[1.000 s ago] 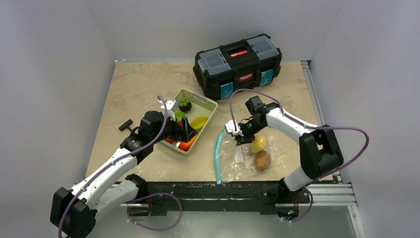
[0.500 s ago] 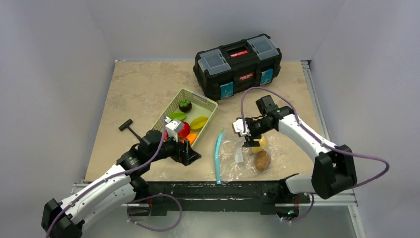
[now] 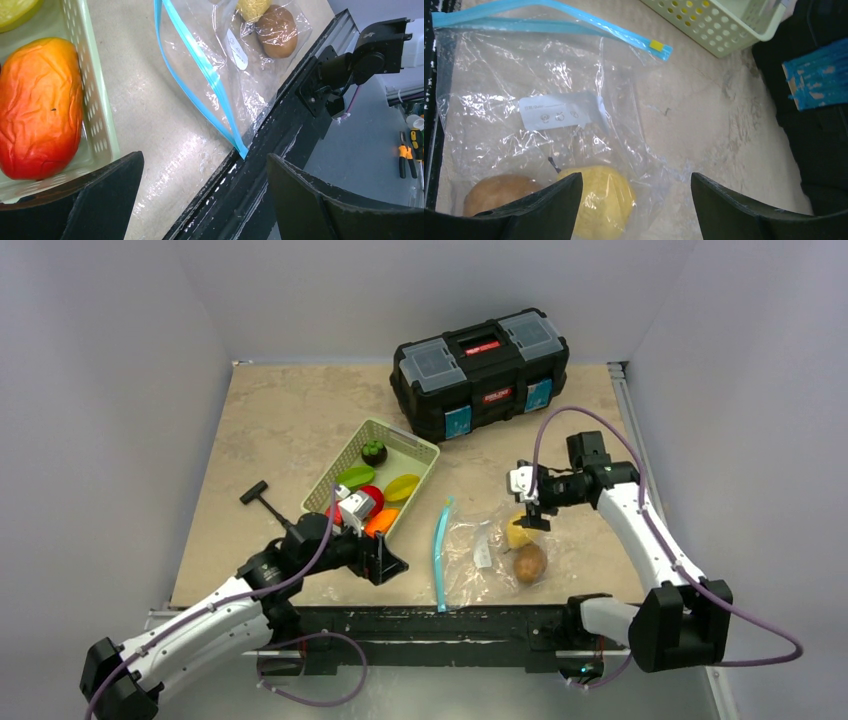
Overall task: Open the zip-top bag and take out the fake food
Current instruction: Place the fake fruit in the bin, then pick up the fake fruit from the zipper food storage bag.
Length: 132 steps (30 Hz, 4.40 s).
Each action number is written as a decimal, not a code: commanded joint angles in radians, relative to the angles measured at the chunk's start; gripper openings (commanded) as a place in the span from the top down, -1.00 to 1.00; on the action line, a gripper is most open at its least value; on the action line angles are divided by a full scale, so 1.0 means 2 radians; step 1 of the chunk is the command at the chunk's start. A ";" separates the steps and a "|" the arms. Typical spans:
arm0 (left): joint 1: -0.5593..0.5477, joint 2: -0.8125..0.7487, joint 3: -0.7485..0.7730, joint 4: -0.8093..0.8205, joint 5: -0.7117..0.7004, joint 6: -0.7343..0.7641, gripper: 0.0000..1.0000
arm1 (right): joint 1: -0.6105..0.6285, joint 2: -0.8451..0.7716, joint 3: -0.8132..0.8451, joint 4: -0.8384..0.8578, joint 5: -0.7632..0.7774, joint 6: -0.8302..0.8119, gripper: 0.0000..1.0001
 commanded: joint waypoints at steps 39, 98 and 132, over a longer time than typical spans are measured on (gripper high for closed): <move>-0.004 0.028 -0.027 0.079 0.024 -0.013 -0.71 | -0.011 0.073 -0.070 0.047 0.125 -0.023 -0.10; -0.014 0.096 -0.025 0.116 0.031 -0.002 -0.32 | 0.124 0.156 0.046 0.062 0.149 -0.049 -0.48; -0.033 0.079 -0.044 0.146 0.037 0.044 -0.39 | 0.140 0.174 -0.001 0.049 0.152 -0.069 0.76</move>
